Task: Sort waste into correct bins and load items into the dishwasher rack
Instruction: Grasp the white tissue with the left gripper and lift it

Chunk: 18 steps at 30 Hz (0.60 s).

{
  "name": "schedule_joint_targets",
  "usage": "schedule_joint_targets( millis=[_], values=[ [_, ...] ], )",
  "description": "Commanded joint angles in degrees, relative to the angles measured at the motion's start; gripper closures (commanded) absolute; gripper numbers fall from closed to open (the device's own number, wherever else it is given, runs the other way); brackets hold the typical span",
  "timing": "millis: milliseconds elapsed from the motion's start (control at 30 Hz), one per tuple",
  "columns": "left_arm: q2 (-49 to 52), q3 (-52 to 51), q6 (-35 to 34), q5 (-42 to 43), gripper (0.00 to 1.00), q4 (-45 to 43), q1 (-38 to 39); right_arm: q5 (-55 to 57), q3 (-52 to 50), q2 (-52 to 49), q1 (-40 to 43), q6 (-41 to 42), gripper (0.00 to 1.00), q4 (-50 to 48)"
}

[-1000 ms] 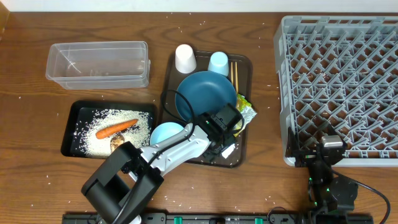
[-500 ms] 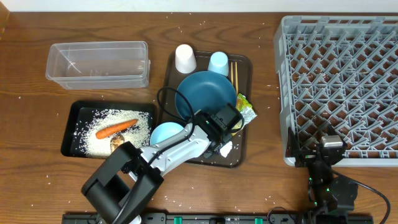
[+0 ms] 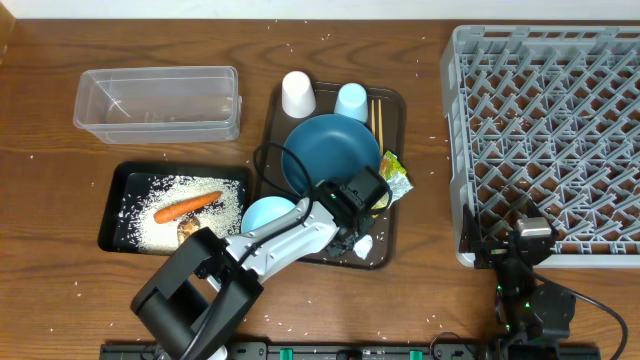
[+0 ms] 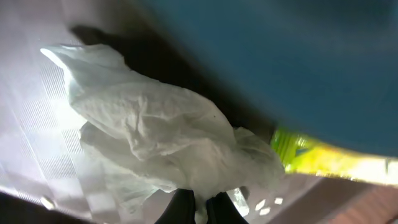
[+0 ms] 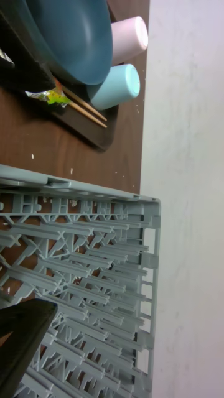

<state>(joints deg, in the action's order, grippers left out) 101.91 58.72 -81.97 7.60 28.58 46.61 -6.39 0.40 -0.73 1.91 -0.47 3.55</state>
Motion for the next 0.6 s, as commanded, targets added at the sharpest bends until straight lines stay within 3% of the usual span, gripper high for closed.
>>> schedule_joint_targets(
  millis=[0,133,400,567],
  values=[
    [0.3,0.1,1.3,7.9,0.94,1.4,0.2,0.2,-0.1,0.0,-0.9,0.0,0.01,0.2],
    [-2.3,0.1,1.3,12.9,0.94,3.8,0.1,0.2,-0.1,0.0,-0.9,0.0,0.01,0.2],
    [-13.3,0.1,2.5,11.7,0.94,6.2,0.1,0.2,-0.1,0.0,-0.9,0.0,0.01,0.2],
    [-20.9,0.1,7.4,-1.6,0.94,6.4,-0.7,0.2,-0.1,0.0,-0.9,0.0,0.01,0.2]
  ],
)
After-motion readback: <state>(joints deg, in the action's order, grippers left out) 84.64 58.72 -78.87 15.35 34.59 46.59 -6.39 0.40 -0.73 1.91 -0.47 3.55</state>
